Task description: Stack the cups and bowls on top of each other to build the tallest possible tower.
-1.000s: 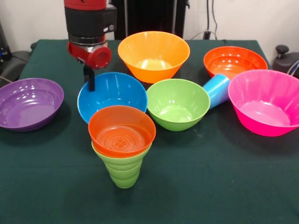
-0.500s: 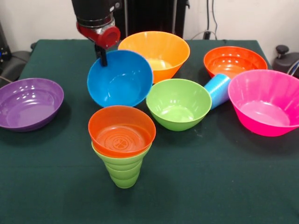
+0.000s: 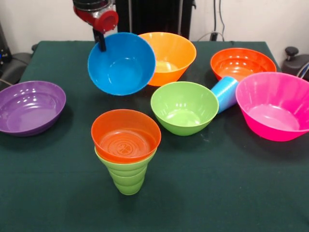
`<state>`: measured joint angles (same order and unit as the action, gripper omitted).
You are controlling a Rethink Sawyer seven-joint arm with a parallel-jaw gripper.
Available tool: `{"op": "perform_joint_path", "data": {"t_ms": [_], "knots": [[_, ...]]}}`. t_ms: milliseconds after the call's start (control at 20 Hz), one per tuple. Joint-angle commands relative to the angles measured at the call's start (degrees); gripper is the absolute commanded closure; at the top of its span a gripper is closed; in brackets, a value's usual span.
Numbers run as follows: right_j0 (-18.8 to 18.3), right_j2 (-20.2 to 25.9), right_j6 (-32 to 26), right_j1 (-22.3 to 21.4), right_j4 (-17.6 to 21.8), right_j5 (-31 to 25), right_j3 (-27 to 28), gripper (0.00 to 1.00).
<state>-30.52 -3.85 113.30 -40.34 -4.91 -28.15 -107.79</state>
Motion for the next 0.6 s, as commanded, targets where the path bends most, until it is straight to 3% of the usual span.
{"op": "perform_joint_path", "data": {"t_ms": [50,600], "knots": [[-2.75,1.41,-1.92,-3.26,3.18,-8.13,4.21,1.00],[-11.38,4.91,-6.90,-4.65,4.62,-6.92,11.56,1.00]]}}
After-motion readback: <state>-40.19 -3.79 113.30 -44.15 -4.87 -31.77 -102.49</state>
